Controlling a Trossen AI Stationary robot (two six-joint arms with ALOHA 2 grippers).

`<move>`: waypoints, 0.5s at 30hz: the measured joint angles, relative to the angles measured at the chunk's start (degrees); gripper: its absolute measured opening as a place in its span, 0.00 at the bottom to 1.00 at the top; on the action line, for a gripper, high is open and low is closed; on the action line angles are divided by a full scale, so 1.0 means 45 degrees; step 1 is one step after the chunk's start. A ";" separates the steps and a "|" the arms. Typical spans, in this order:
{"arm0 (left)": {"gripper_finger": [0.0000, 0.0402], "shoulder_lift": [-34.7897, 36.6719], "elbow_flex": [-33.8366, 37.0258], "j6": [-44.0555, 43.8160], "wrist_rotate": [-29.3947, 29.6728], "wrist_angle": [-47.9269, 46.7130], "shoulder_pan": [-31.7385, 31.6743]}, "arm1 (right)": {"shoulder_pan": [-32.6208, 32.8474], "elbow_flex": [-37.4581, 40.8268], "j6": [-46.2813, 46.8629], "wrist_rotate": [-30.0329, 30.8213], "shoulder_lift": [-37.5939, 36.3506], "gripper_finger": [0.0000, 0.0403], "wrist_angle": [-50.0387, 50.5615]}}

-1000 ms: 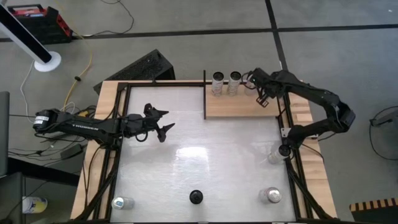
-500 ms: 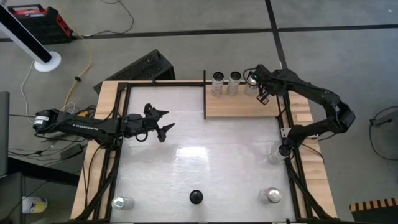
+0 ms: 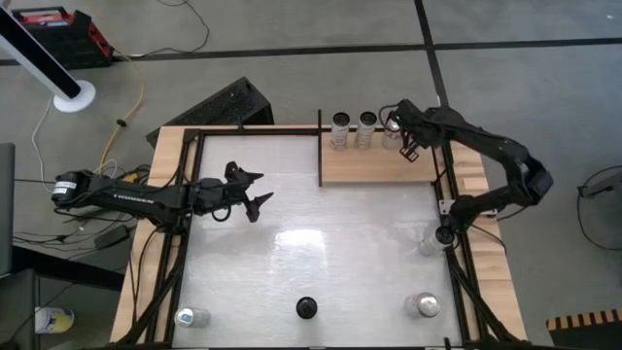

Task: Place canned beverage on shelf
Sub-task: Put the top blue soda can on the shelf

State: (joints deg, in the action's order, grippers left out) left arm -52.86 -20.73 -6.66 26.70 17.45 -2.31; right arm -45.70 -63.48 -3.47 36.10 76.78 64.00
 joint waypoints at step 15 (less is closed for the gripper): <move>0.78 0.0000 0.0000 0.0000 0.0000 -0.0005 0.0003 | 0.0094 0.0005 0.0112 0.0005 0.0983 0.05 0.0821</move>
State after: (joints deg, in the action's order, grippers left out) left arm -52.86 -20.73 -6.66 26.70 17.43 -2.29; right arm -45.28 -63.46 -2.97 36.12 81.21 67.69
